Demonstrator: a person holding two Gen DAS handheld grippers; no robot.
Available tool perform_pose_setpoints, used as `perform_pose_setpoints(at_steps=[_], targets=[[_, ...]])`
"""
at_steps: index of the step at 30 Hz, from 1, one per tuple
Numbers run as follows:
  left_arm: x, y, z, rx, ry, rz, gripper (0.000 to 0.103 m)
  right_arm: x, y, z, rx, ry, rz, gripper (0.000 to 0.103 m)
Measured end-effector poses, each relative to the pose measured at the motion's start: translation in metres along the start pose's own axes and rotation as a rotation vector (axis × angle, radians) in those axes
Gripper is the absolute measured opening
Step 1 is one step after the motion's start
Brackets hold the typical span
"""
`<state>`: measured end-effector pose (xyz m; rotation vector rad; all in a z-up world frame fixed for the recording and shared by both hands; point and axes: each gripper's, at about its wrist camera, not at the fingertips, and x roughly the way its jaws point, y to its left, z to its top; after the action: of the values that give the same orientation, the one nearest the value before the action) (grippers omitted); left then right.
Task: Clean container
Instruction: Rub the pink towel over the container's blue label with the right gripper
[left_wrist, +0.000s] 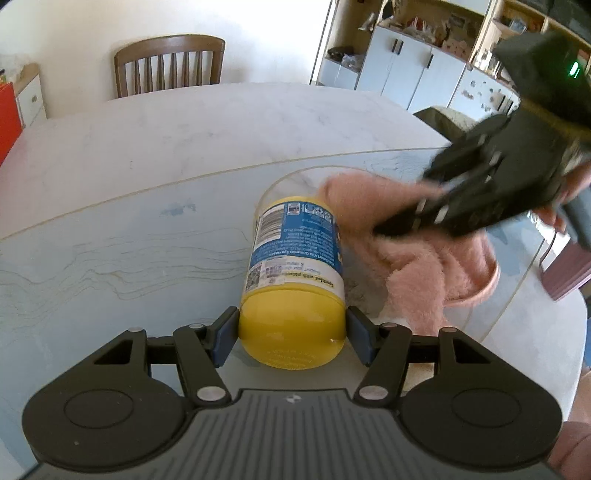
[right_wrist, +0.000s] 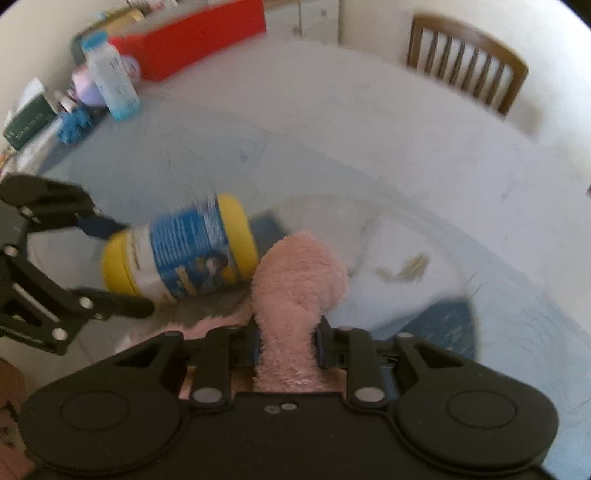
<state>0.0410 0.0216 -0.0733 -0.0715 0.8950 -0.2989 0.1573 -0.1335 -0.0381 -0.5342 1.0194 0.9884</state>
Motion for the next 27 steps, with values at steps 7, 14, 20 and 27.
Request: perform_pose_setpoints(at_steps=[7, 14, 20, 27], targets=[[-0.001, -0.002, 0.001, 0.006, -0.007, -0.001, 0.062, -0.043, 0.040, 0.036, -0.172, -0.120, 0.152, 0.024], [-0.002, -0.014, 0.000, 0.110, -0.021, 0.046, 0.061, -0.012, 0.087, 0.042, -0.317, -0.050, 0.219, 0.024], [-0.001, -0.023, -0.002, 0.184, -0.033, 0.071, 0.061, -0.001, 0.072, 0.052, -0.285, -0.044, 0.125, 0.024], [-0.003, -0.019, 0.000, 0.178, -0.048, 0.054, 0.061, 0.000, 0.021, 0.054, -0.124, -0.050, 0.082, 0.024]])
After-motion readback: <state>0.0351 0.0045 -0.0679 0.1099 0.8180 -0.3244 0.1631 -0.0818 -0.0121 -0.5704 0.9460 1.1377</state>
